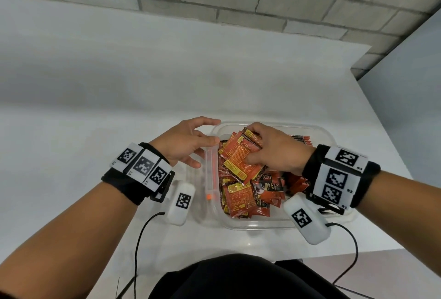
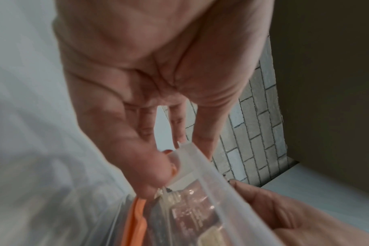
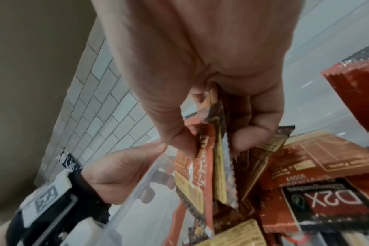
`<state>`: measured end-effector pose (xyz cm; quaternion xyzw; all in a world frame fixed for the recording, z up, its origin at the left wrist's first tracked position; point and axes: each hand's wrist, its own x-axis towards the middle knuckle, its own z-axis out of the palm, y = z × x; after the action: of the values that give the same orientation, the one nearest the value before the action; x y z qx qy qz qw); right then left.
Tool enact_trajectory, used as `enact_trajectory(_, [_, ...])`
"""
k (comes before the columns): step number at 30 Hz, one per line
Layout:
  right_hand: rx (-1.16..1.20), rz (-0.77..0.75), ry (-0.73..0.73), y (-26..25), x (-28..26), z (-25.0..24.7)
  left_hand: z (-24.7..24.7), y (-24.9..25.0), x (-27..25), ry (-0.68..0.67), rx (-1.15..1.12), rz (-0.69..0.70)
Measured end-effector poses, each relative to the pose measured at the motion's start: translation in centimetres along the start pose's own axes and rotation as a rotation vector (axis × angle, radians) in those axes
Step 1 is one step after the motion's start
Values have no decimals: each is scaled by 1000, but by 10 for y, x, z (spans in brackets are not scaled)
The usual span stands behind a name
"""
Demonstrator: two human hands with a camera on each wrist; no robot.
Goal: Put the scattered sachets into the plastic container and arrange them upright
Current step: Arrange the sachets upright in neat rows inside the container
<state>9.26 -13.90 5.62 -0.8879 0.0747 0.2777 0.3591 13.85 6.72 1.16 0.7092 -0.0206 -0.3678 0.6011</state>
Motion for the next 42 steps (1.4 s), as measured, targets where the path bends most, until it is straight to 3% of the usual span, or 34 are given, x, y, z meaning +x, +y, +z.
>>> enact_trajectory(4, [108,-22,-31,4,-7,-15,2,6,-4,70,55,11])
enact_trajectory(7, [199,-107,-28,6,-24,-33,6,21,-11,177,156,117])
enact_trajectory(9, [240,-171,-27,8,-37,-44,14,38,-21,167,97,216])
enact_trajectory(12, [276,-281,-43,7,-54,-55,35,58,-28,-39,-88,287])
enact_trajectory(16, [282,-370,-38,5,-66,-60,69,65,-19,-419,-220,207])
enact_trajectory(22, [275,-383,122,17,-73,-63,100,62,-8,-584,-356,36])
enact_trajectory(26, [190,-354,379,37,-71,-52,106,58,-1,-519,-460,-8])
enact_trajectory(31, [385,-250,456,53,-73,-41,116,55,-1,-385,-539,37])
enact_trajectory(35, [463,-215,396,56,-75,-35,120,53,-3,-364,-553,87])
enact_trajectory(42, [857,-132,355,69,-72,-41,118,48,1,-311,-632,59])
